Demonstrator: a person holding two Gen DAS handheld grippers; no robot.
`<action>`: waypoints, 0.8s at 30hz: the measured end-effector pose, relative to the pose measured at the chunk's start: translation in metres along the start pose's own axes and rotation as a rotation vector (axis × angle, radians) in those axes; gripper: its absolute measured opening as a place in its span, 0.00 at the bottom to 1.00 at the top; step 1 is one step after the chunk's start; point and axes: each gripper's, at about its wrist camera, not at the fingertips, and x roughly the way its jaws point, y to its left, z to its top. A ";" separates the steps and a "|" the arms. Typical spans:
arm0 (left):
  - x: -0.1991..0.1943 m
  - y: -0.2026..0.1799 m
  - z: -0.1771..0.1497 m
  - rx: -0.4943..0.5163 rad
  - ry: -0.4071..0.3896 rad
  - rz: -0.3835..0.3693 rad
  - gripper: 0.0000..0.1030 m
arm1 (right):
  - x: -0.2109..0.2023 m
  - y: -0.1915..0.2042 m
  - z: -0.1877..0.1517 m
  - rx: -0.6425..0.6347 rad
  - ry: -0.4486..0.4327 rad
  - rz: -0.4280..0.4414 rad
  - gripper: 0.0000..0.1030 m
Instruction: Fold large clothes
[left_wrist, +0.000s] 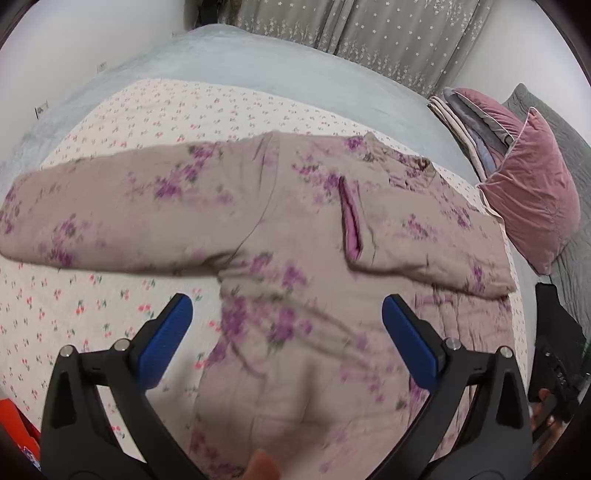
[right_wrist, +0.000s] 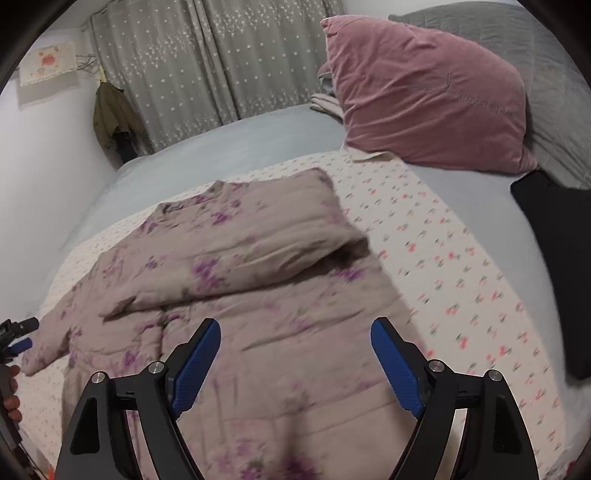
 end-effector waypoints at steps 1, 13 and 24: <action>0.002 0.004 -0.004 -0.003 0.005 -0.009 0.99 | 0.003 0.005 -0.007 0.001 0.006 0.020 0.83; 0.029 0.093 -0.033 -0.166 0.014 -0.037 0.99 | 0.044 0.046 -0.048 -0.081 0.118 0.091 0.83; -0.003 0.209 -0.042 -0.312 -0.290 0.045 0.99 | 0.055 0.060 -0.058 -0.191 0.136 0.030 0.83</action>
